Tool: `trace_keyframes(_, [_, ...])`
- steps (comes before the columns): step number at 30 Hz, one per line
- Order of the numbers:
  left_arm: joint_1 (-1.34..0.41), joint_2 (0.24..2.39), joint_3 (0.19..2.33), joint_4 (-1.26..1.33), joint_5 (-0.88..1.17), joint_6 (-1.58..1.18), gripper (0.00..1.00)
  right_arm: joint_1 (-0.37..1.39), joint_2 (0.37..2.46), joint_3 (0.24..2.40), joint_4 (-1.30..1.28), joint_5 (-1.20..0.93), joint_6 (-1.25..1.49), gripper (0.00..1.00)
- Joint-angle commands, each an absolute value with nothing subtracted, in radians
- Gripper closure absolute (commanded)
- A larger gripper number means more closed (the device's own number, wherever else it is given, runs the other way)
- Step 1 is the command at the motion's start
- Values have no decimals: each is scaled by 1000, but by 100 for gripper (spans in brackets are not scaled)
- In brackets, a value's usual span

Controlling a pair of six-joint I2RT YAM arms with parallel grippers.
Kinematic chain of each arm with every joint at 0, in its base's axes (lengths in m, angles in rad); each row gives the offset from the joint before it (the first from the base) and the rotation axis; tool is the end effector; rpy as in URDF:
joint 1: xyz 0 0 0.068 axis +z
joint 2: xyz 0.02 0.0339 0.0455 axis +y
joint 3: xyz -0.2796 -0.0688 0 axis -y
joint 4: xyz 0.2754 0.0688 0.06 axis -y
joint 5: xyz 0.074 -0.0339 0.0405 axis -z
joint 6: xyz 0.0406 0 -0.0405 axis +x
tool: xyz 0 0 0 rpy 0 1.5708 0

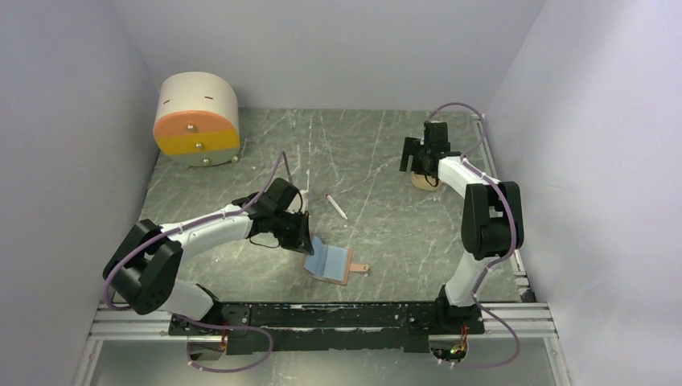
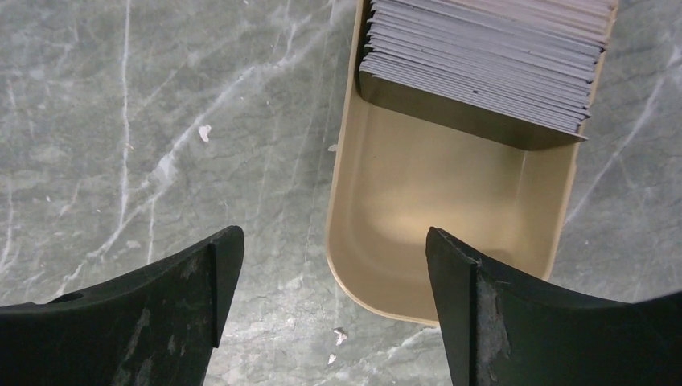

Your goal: Put the credit cards into the card holder

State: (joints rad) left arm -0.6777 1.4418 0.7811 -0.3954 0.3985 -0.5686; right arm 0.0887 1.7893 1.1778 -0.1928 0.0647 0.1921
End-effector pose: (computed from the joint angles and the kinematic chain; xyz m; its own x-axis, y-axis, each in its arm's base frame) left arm 0.2185 -0.1961 0.1722 -0.9627 0.1378 -0.2329 0.2472 0.7980 -0.5497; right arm 0.4186 0.0346 0.1950 -0.7127 0.1279 -0.6897 0.0941 0.9918 0.0867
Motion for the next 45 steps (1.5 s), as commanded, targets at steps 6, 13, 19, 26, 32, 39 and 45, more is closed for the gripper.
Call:
trace_keyframes(6, [-664,1405,718,-293,484,-584,91,80,1816,1138,-212,55,199,18])
trace_keyframes(13, [-649,1399,699,-275,488,-578,91,80,1778,1069,-212,22,210,21])
trace_keyframes(19, [-645,1400,689,-268,487,-574,91,85,1718,1027,-217,-8,228,23])
trace_keyframes(26, [-644,1391,678,-263,483,-575,91,102,1660,957,-215,-34,256,24])
trace_keyframes(32, [-643,1387,665,-250,486,-580,91,129,1632,905,-196,-52,284,24])
trace_keyframes(39, [-643,1387,653,-230,500,-588,91,178,1601,843,-175,-82,344,25])
trace_keyframes(45, [-642,1378,658,-242,495,-582,91,256,1560,811,-163,-64,403,26])
